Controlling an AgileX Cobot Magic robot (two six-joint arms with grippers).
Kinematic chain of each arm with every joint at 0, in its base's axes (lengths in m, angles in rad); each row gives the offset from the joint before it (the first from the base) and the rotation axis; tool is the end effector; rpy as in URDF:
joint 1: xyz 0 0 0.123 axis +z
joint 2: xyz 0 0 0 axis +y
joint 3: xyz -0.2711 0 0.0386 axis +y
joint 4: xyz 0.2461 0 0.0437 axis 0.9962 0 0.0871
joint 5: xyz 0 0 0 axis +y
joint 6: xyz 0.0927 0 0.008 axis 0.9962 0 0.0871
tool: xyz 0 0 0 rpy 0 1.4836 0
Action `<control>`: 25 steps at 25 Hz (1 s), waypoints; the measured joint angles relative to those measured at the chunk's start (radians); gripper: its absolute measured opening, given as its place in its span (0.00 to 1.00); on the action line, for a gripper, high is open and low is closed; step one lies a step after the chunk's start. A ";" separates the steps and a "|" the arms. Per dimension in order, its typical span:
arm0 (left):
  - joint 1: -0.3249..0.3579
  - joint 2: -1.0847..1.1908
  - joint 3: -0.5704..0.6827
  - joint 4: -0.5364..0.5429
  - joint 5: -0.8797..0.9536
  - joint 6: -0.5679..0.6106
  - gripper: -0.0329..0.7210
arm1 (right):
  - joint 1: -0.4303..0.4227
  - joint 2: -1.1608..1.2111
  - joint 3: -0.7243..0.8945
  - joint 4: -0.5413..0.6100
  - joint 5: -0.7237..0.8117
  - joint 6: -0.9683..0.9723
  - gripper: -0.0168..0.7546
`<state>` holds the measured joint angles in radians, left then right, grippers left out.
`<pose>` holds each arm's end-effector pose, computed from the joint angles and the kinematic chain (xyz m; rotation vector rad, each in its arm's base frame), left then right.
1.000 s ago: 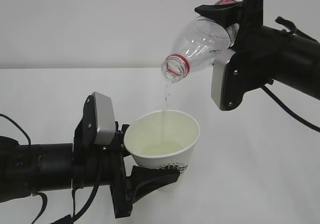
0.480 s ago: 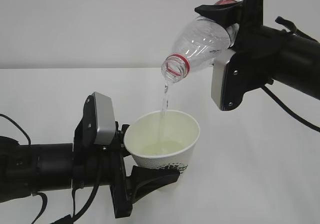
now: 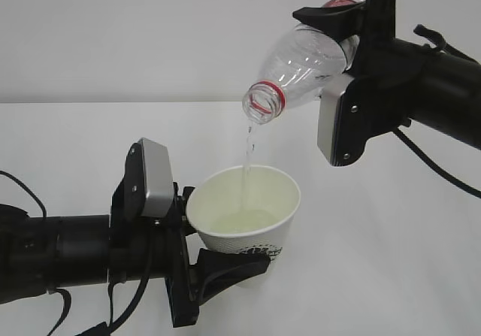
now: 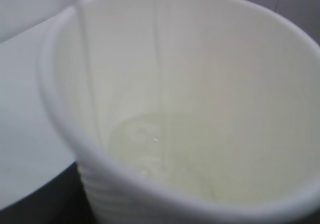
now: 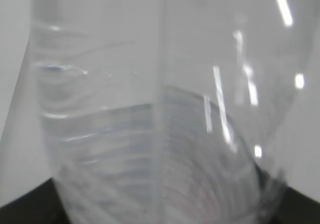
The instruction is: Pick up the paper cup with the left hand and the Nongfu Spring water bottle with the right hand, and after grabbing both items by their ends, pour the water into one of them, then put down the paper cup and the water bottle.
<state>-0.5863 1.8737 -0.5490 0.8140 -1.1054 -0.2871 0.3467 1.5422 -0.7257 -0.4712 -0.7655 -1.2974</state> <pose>0.2062 -0.2095 0.1213 1.1333 1.5296 -0.9517 0.2906 0.1361 0.2437 -1.5032 0.6641 -0.7552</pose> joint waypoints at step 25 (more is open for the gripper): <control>0.000 0.000 0.000 0.000 0.024 0.000 0.70 | 0.000 0.000 -0.006 0.000 0.000 0.000 0.64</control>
<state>-0.5863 1.8737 -0.5490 0.8140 -1.0816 -0.2871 0.3467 1.5422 -0.7317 -0.4712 -0.7655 -1.2974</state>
